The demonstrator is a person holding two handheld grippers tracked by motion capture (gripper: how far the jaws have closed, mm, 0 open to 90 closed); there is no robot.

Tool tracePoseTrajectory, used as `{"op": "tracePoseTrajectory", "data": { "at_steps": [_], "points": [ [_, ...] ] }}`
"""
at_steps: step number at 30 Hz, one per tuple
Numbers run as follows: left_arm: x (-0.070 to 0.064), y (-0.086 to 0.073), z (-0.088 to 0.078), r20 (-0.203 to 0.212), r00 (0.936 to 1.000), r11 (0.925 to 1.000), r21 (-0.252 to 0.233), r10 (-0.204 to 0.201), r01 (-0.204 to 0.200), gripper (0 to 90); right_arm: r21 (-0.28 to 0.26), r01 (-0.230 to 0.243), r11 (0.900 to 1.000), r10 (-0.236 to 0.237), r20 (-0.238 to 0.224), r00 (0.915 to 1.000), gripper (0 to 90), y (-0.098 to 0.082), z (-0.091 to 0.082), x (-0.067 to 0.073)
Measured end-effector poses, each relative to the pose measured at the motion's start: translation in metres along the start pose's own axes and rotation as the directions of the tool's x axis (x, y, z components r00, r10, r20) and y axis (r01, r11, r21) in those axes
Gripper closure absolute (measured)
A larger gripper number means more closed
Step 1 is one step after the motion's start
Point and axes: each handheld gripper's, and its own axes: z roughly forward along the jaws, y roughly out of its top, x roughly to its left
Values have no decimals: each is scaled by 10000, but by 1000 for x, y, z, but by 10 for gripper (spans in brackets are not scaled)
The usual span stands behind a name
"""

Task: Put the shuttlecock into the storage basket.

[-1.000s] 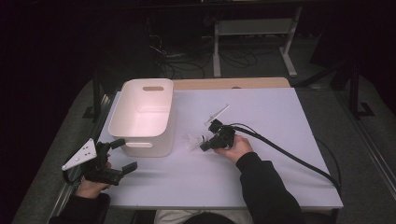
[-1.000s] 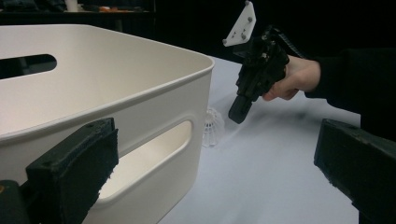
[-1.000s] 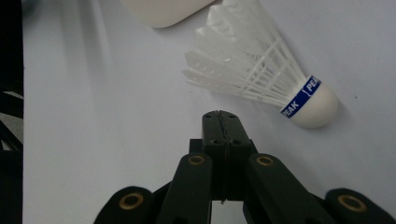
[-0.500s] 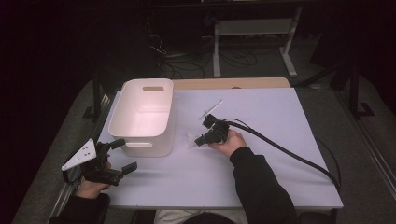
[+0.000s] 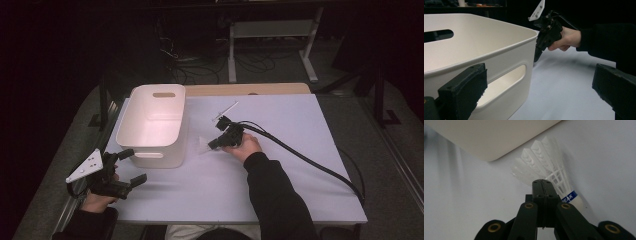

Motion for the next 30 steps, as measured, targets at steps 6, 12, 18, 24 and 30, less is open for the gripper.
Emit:
{"op": "tracePoseTrajectory", "data": {
  "at_steps": [6,12,18,24,30],
  "points": [
    [0,0,0,0,10000,10000,-4,6,-6,0,-323,-278,9991,278,14,9996,893,3,-2,-8],
    [0,0,0,10,10000,10000,-7,-1,1,0,-377,-245,9990,247,37,9997,893,3,-3,-8],
    [0,0,-1,14,10000,10000,-16,1,-1,0,-48,-200,9998,199,-161,9997,892,0,3,-5],
    [0,0,0,13,10000,10000,-17,-4,4,0,145,-59,9999,62,-175,9998,893,-3,8,-3],
    [0,0,-1,10,10000,10000,-16,-2,2,0,73,-136,9999,137,-77,9999,892,-3,8,-5]
  ]
}}
